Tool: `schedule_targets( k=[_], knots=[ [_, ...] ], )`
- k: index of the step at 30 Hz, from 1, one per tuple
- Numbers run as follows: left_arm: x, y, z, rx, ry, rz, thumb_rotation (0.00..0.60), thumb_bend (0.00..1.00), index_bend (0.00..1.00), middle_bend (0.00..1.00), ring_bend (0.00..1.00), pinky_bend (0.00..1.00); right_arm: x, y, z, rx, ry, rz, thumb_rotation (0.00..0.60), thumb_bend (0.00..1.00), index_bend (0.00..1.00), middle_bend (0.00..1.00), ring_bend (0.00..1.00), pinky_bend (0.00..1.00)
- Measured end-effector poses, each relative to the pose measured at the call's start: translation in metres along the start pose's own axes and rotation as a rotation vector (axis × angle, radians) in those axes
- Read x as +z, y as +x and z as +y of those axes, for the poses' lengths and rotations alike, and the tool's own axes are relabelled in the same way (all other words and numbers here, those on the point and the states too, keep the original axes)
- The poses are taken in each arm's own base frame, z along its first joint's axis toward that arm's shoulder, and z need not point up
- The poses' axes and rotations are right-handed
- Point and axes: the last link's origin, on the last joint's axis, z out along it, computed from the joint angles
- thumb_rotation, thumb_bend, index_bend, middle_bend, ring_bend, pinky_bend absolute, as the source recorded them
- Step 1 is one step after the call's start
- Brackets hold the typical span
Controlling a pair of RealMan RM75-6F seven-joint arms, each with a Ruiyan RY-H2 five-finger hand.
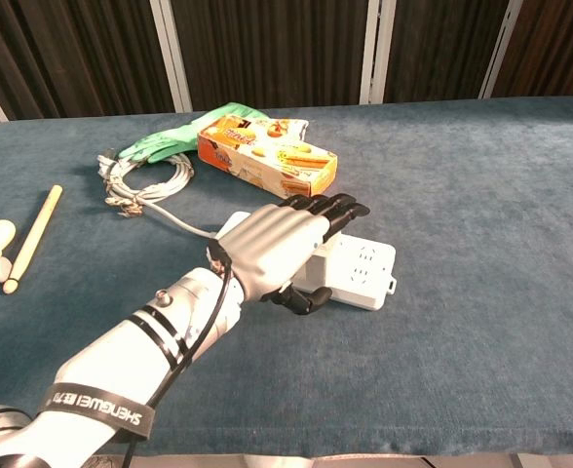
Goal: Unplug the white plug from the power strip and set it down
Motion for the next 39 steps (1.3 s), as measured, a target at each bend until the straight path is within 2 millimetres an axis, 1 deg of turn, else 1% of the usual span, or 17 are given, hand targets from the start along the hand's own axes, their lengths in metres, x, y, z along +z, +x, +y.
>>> schedule_targets(
  k=[4, 8, 11, 14, 17, 20, 23, 26, 30, 32, 34, 35, 36, 38, 39],
  knots=[
    [0.004, -0.003, -0.002, 0.023, 0.014, -0.012, 0.600, 0.37, 0.00, 0.00, 0.00, 0.08, -0.001, 0.004, 0.002, 0.015, 0.001, 0.001, 0.600, 0.19, 0.00, 0.00, 0.00, 0.00],
    [0.006, -0.007, 0.001, 0.031, 0.013, -0.023, 0.600, 0.37, 0.00, 0.00, 0.00, 0.08, -0.002, 0.006, 0.005, 0.016, -0.003, 0.005, 0.600, 0.19, 0.00, 0.00, 0.00, 0.00],
    [0.008, -0.006, 0.002, 0.027, 0.014, -0.017, 0.600, 0.37, 0.00, 0.02, 0.00, 0.09, -0.003, 0.006, 0.005, 0.015, -0.004, 0.002, 0.600, 0.19, 0.00, 0.00, 0.00, 0.00],
    [0.010, -0.005, 0.001, 0.016, 0.021, -0.010, 0.600, 0.38, 0.07, 0.11, 0.01, 0.10, -0.003, 0.006, 0.004, 0.017, -0.003, -0.001, 0.600, 0.19, 0.00, 0.00, 0.00, 0.00],
    [0.011, -0.004, -0.002, 0.008, 0.033, -0.006, 0.600, 0.39, 0.15, 0.19, 0.05, 0.12, -0.004, 0.006, 0.004, 0.019, -0.002, -0.003, 0.600, 0.19, 0.00, 0.00, 0.00, 0.00],
    [0.012, -0.006, -0.005, 0.004, 0.041, -0.010, 0.600, 0.41, 0.21, 0.26, 0.11, 0.13, -0.005, 0.007, 0.004, 0.022, -0.001, 0.001, 0.600, 0.19, 0.00, 0.00, 0.00, 0.00],
    [0.012, -0.006, -0.004, -0.003, 0.039, -0.008, 0.600, 0.46, 0.30, 0.36, 0.19, 0.14, -0.005, 0.007, 0.005, 0.020, -0.003, 0.000, 0.600, 0.19, 0.00, 0.00, 0.00, 0.00],
    [0.012, -0.005, -0.004, -0.006, 0.037, -0.005, 0.600, 0.49, 0.33, 0.40, 0.23, 0.16, -0.005, 0.006, 0.004, 0.017, 0.000, -0.004, 0.600, 0.19, 0.00, 0.00, 0.00, 0.00],
    [0.011, -0.005, -0.006, 0.000, 0.038, -0.004, 0.600, 0.52, 0.36, 0.45, 0.28, 0.20, -0.005, 0.004, 0.002, 0.012, 0.011, -0.006, 0.600, 0.19, 0.00, 0.00, 0.00, 0.00],
    [0.010, -0.005, -0.006, 0.004, 0.035, -0.001, 0.600, 0.53, 0.37, 0.48, 0.31, 0.24, -0.004, 0.002, -0.001, -0.001, 0.029, -0.008, 0.600, 0.19, 0.00, 0.00, 0.00, 0.00],
    [0.009, -0.003, -0.005, 0.006, 0.031, 0.006, 0.600, 0.56, 0.39, 0.50, 0.33, 0.31, 0.000, -0.002, -0.006, -0.016, 0.063, -0.015, 0.600, 0.19, 0.00, 0.00, 0.00, 0.00],
    [0.009, -0.002, -0.004, 0.007, 0.027, 0.012, 0.600, 0.56, 0.39, 0.50, 0.34, 0.33, 0.002, -0.005, -0.009, -0.024, 0.084, -0.021, 0.600, 0.20, 0.00, 0.00, 0.00, 0.00],
    [0.009, -0.001, -0.004, 0.007, 0.025, 0.015, 0.600, 0.57, 0.39, 0.51, 0.35, 0.35, 0.005, -0.009, -0.013, -0.033, 0.110, -0.028, 0.600, 0.23, 0.00, 0.00, 0.00, 0.00],
    [0.008, 0.000, -0.001, 0.003, 0.020, 0.020, 0.600, 0.57, 0.40, 0.52, 0.35, 0.38, 0.015, -0.020, -0.026, -0.056, 0.184, -0.052, 0.600, 0.32, 0.00, 0.00, 0.00, 0.00],
    [0.008, 0.002, -0.001, 0.003, 0.020, 0.023, 0.600, 0.57, 0.40, 0.53, 0.36, 0.39, 0.020, -0.026, -0.034, -0.065, 0.221, -0.063, 0.600, 0.38, 0.01, 0.00, 0.00, 0.00]
  ],
)
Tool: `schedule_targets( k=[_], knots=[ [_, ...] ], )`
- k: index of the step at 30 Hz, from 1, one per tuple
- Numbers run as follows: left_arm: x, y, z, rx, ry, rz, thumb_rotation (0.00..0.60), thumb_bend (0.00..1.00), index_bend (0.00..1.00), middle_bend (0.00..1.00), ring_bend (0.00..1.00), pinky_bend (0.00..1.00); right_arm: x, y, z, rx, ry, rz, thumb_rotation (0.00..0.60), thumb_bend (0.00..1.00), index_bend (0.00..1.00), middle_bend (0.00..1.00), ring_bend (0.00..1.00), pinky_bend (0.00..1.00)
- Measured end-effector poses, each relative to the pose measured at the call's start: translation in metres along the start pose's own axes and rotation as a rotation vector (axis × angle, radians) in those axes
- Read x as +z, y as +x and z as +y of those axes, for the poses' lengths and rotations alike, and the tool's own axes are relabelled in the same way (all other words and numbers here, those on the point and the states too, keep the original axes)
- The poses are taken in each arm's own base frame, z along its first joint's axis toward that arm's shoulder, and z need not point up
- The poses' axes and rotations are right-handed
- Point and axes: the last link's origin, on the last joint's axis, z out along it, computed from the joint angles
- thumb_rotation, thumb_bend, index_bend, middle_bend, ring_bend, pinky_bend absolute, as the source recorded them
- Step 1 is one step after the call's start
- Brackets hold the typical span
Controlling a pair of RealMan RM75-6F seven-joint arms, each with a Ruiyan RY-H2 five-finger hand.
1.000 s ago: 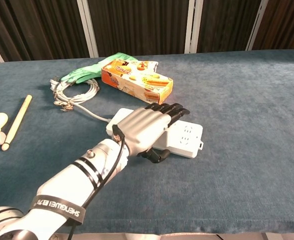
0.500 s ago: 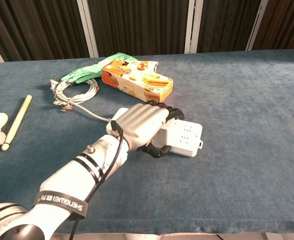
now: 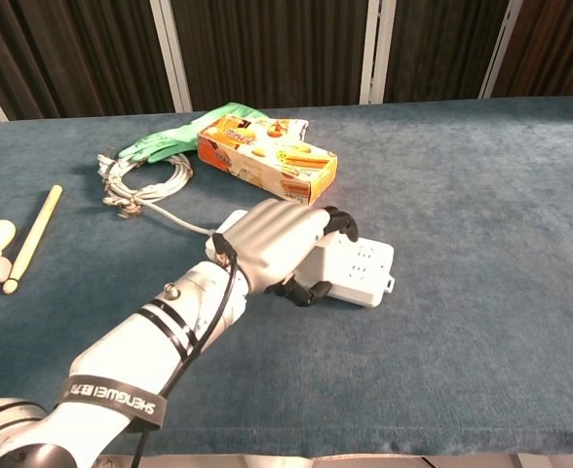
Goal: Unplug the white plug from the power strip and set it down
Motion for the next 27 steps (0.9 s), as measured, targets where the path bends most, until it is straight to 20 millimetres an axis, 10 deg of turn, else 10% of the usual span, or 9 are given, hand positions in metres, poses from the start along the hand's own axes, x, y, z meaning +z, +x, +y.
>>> schedule_targets(
  k=[4, 13, 27],
  knots=[
    [0.001, 0.006, 0.000, 0.004, 0.007, 0.017, 0.600, 0.58, 0.41, 0.54, 0.38, 0.41, 0.034, -0.027, -0.038, -0.029, 0.187, -0.044, 0.600, 0.54, 0.07, 0.04, 0.00, 0.00],
    [0.000, 0.012, -0.010, 0.021, 0.031, 0.017, 0.600, 0.58, 0.41, 0.54, 0.38, 0.41, 0.076, -0.089, -0.111, -0.091, 0.471, -0.139, 0.600, 0.57, 0.08, 0.05, 0.00, 0.00],
    [-0.003, 0.013, -0.011, 0.008, 0.035, 0.014, 0.600, 0.58, 0.41, 0.55, 0.39, 0.43, 0.098, -0.131, -0.146, -0.114, 0.553, -0.232, 0.600, 0.67, 0.03, 0.05, 0.00, 0.00]
  ],
)
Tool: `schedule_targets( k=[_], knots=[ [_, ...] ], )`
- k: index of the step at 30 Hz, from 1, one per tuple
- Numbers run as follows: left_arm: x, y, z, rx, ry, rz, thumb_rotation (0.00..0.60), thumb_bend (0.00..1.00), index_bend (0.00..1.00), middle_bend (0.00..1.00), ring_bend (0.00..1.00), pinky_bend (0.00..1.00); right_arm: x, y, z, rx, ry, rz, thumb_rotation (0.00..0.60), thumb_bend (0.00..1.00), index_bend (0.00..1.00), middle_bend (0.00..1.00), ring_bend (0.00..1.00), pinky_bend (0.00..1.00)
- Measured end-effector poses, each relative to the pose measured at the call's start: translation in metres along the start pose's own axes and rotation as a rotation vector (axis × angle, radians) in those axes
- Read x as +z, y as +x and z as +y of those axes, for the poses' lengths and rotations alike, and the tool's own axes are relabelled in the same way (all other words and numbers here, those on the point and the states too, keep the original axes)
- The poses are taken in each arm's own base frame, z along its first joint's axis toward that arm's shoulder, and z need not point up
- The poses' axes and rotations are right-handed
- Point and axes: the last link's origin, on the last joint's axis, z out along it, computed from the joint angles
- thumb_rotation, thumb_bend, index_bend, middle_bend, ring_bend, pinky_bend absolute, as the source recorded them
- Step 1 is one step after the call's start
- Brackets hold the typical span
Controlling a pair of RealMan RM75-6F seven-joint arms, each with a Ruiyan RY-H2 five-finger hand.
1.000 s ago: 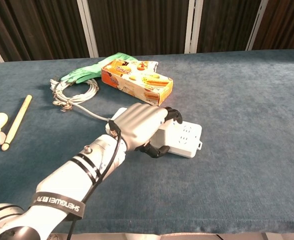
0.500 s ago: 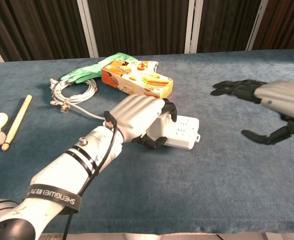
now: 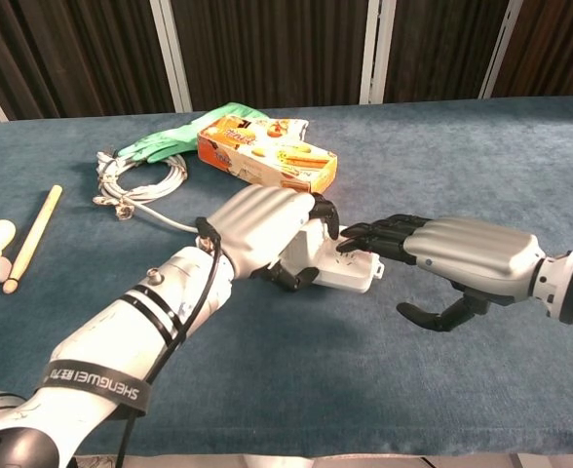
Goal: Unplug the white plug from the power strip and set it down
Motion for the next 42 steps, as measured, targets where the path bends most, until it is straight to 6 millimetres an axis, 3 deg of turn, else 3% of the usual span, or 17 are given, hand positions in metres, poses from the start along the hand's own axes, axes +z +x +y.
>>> schedule_targets(
  k=[6, 9, 23, 32, 38, 42],
  knots=[
    [0.000, 0.000, -0.002, -0.003, 0.002, -0.002, 0.600, 0.58, 0.41, 0.55, 0.39, 0.43, 0.006, -0.004, 0.003, -0.008, 0.011, -0.074, 0.600, 0.97, 0.06, 0.05, 0.00, 0.00],
    [0.001, 0.002, 0.000, -0.013, -0.006, 0.004, 0.600, 0.58, 0.41, 0.55, 0.39, 0.43, 0.007, -0.005, 0.002, -0.010, 0.015, -0.098, 0.600, 1.00, 0.07, 0.05, 0.00, 0.00],
    [0.003, 0.012, -0.002, -0.015, -0.014, 0.040, 0.600, 0.57, 0.41, 0.56, 0.39, 0.43, 0.008, -0.006, -0.006, -0.035, 0.009, -0.156, 0.600, 1.00, 0.10, 0.06, 0.00, 0.00],
    [0.002, 0.047, -0.008, -0.058, -0.033, 0.133, 0.600, 0.57, 0.41, 0.55, 0.39, 0.42, 0.000, 0.006, -0.006, -0.032, 0.002, -0.077, 0.600, 0.99, 0.03, 0.06, 0.00, 0.00],
    [-0.012, 0.081, -0.045, -0.075, 0.008, 0.186, 0.600, 0.56, 0.39, 0.53, 0.37, 0.40, -0.025, 0.037, 0.009, -0.023, -0.022, 0.078, 0.600, 0.79, 0.00, 0.06, 0.00, 0.00],
    [-0.032, 0.088, -0.092, -0.073, 0.112, 0.159, 0.600, 0.55, 0.38, 0.50, 0.34, 0.34, -0.058, 0.066, 0.025, -0.032, -0.059, 0.187, 0.600, 0.73, 0.00, 0.05, 0.00, 0.00]
  ],
)
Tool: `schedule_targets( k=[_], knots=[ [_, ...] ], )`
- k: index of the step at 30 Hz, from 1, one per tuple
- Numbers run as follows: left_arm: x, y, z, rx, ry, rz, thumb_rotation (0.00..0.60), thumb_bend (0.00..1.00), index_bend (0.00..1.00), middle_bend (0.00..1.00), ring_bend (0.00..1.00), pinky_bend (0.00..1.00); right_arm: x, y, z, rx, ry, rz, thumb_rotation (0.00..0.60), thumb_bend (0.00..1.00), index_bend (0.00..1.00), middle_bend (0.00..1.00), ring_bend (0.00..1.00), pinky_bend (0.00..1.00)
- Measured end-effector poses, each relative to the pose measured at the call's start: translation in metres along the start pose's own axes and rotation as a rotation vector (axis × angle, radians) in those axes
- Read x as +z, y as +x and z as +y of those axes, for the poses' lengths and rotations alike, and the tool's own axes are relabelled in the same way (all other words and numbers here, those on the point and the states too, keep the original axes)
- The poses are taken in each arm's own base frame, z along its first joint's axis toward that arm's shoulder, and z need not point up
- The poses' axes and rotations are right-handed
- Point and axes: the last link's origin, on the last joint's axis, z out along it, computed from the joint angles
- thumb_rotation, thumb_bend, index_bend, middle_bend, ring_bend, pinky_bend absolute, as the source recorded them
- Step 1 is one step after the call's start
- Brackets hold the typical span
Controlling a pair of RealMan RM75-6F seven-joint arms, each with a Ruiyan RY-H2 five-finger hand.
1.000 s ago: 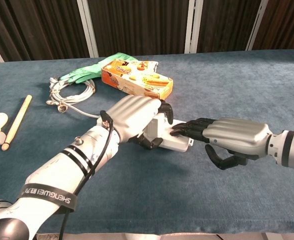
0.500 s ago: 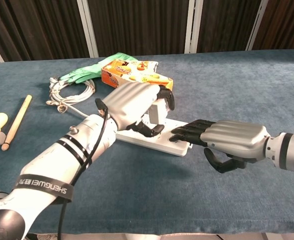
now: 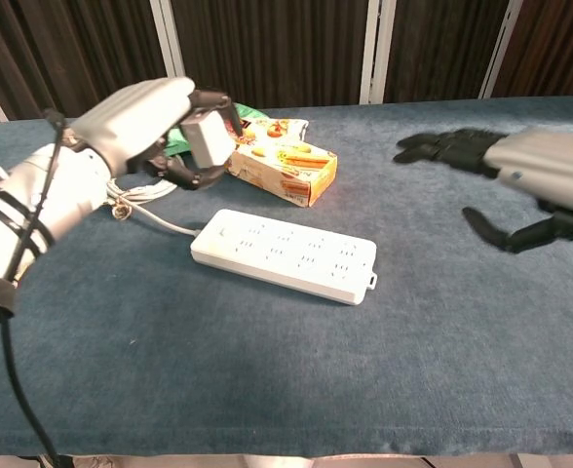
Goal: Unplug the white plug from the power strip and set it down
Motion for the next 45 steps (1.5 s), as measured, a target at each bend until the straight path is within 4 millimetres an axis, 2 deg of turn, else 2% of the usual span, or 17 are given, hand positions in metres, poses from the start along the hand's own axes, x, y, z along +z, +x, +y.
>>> schedule_targets(
  k=[3, 7, 10, 12, 17, 21, 24, 27, 31, 34, 36, 41, 44, 45],
  knots=[
    [-0.015, -0.003, -0.032, -0.021, 0.086, -0.064, 0.600, 0.53, 0.37, 0.49, 0.32, 0.28, -0.026, 0.027, 0.012, -0.005, -0.039, 0.074, 0.600, 0.71, 0.00, 0.05, 0.00, 0.00],
    [-0.031, -0.018, -0.060, -0.048, 0.171, -0.154, 0.600, 0.51, 0.34, 0.46, 0.29, 0.23, -0.058, 0.055, 0.018, 0.026, -0.085, 0.163, 0.600, 0.70, 0.00, 0.04, 0.00, 0.00],
    [-0.038, -0.031, -0.076, -0.073, 0.221, -0.221, 0.600, 0.50, 0.30, 0.42, 0.27, 0.20, -0.073, 0.066, 0.017, 0.055, -0.102, 0.199, 0.600, 0.70, 0.00, 0.04, 0.00, 0.00],
    [-0.041, -0.037, -0.085, -0.078, 0.248, -0.246, 0.600, 0.49, 0.26, 0.36, 0.23, 0.19, -0.075, 0.067, 0.017, 0.056, -0.107, 0.197, 0.600, 0.70, 0.00, 0.04, 0.00, 0.00],
    [-0.045, -0.047, -0.095, -0.074, 0.274, -0.275, 0.600, 0.45, 0.08, 0.13, 0.07, 0.18, -0.076, 0.062, 0.018, 0.032, -0.124, 0.150, 0.600, 0.70, 0.00, 0.02, 0.00, 0.00],
    [-0.048, -0.050, -0.098, -0.073, 0.286, -0.306, 0.600, 0.44, 0.04, 0.07, 0.03, 0.17, -0.078, 0.059, 0.017, 0.032, -0.132, 0.132, 0.600, 0.70, 0.00, 0.02, 0.00, 0.00],
    [-0.050, -0.049, -0.099, -0.074, 0.291, -0.319, 0.600, 0.41, 0.00, 0.01, 0.00, 0.16, -0.081, 0.059, 0.017, 0.030, -0.138, 0.128, 0.600, 0.63, 0.00, 0.01, 0.00, 0.00],
    [-0.055, -0.039, -0.099, -0.063, 0.276, -0.305, 0.600, 0.40, 0.00, 0.00, 0.00, 0.16, -0.094, 0.061, 0.019, 0.008, -0.181, 0.120, 0.600, 0.53, 0.00, 0.00, 0.00, 0.00],
    [-0.067, -0.014, -0.098, -0.020, 0.221, -0.212, 0.600, 0.41, 0.00, 0.00, 0.00, 0.15, -0.122, 0.065, 0.023, -0.021, -0.315, 0.097, 0.600, 0.45, 0.00, 0.00, 0.00, 0.00],
    [-0.089, 0.012, -0.097, 0.013, 0.152, -0.116, 0.600, 0.43, 0.00, 0.01, 0.00, 0.13, -0.145, 0.066, 0.030, -0.027, -0.461, 0.080, 0.600, 0.27, 0.00, 0.00, 0.00, 0.00],
    [-0.112, 0.030, -0.096, 0.010, 0.088, -0.063, 0.600, 0.44, 0.00, 0.01, 0.00, 0.12, -0.163, 0.066, 0.035, -0.027, -0.564, 0.077, 0.600, 0.20, 0.00, 0.00, 0.00, 0.00],
    [-0.182, 0.059, -0.106, -0.082, 0.029, 0.039, 0.600, 0.44, 0.00, 0.00, 0.00, 0.09, -0.215, 0.059, 0.048, -0.019, -0.835, 0.078, 0.600, 0.18, 0.00, 0.00, 0.00, 0.00],
    [-0.231, 0.071, -0.122, -0.061, 0.067, 0.066, 0.600, 0.43, 0.00, 0.00, 0.00, 0.08, -0.229, 0.063, 0.049, -0.019, -0.893, 0.127, 0.600, 0.18, 0.00, 0.00, 0.00, 0.00],
    [-0.239, 0.073, -0.124, -0.051, 0.068, 0.060, 0.600, 0.43, 0.00, 0.00, 0.00, 0.08, -0.232, 0.064, 0.048, -0.016, -0.898, 0.140, 0.600, 0.18, 0.00, 0.00, 0.00, 0.00]
  ],
)
